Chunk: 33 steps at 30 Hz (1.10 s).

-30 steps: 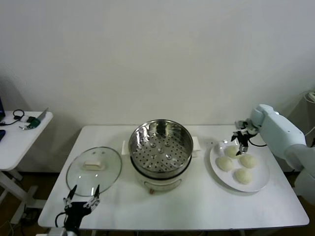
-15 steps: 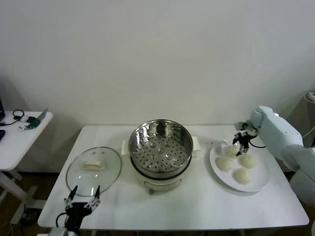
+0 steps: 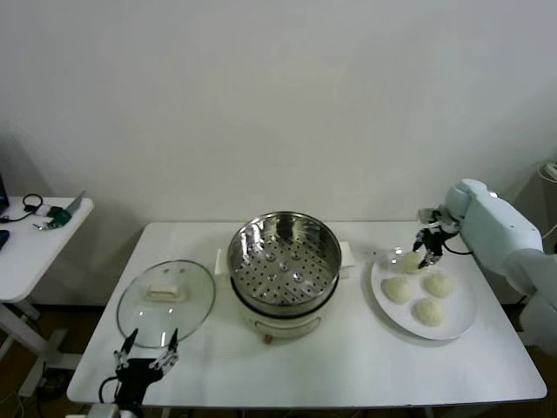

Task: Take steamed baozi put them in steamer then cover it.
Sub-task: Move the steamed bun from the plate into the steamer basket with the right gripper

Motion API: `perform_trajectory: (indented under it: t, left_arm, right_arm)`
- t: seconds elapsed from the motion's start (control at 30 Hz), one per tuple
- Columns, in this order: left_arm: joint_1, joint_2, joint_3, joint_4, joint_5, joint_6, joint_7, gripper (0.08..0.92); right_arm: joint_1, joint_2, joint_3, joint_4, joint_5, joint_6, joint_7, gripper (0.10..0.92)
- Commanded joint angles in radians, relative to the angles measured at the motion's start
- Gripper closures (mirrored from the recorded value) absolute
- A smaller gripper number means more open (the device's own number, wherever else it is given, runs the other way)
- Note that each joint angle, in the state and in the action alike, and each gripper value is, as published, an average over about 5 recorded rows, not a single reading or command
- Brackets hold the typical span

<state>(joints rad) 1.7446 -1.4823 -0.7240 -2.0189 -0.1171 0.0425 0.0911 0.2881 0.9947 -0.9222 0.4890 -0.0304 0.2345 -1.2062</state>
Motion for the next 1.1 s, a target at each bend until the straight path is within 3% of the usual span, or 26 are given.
perform_trajectory:
  t: [0.03, 0.27, 0.43, 0.73, 1.1]
  left_arm:
    - [0.006, 0.005, -0.003, -0.010, 0.000, -0.005, -0.003, 0.177]
    - [0.009, 0.003, -0.003, -0.019, 0.015, -0.012, -0.006, 0.177]
    - [0.007, 0.001, -0.005, -0.024, 0.017, -0.014, -0.007, 0.177]
    - [0.013, -0.003, -0.017, -0.038, 0.014, -0.018, -0.010, 0.177]
    - [0.028, -0.005, -0.014, -0.044, 0.023, -0.026, -0.019, 0.177]
  right_arm:
    - [0.426, -0.070, -0.424, 0.425, 0.361, 0.143, -0.029, 0.464]
    - [0.668, 0.041, -0.529, 0.745, 0.403, 0.336, 0.011, 0.469]
    - [0.636, 0.144, -0.536, 0.825, 0.322, 0.429, 0.040, 0.465]
    - [0.331, 0.299, -0.431, 0.599, -0.069, 0.560, 0.119, 0.466]
    - [0.118, 0.396, -0.279, 0.420, -0.316, 0.560, 0.231, 0.465]
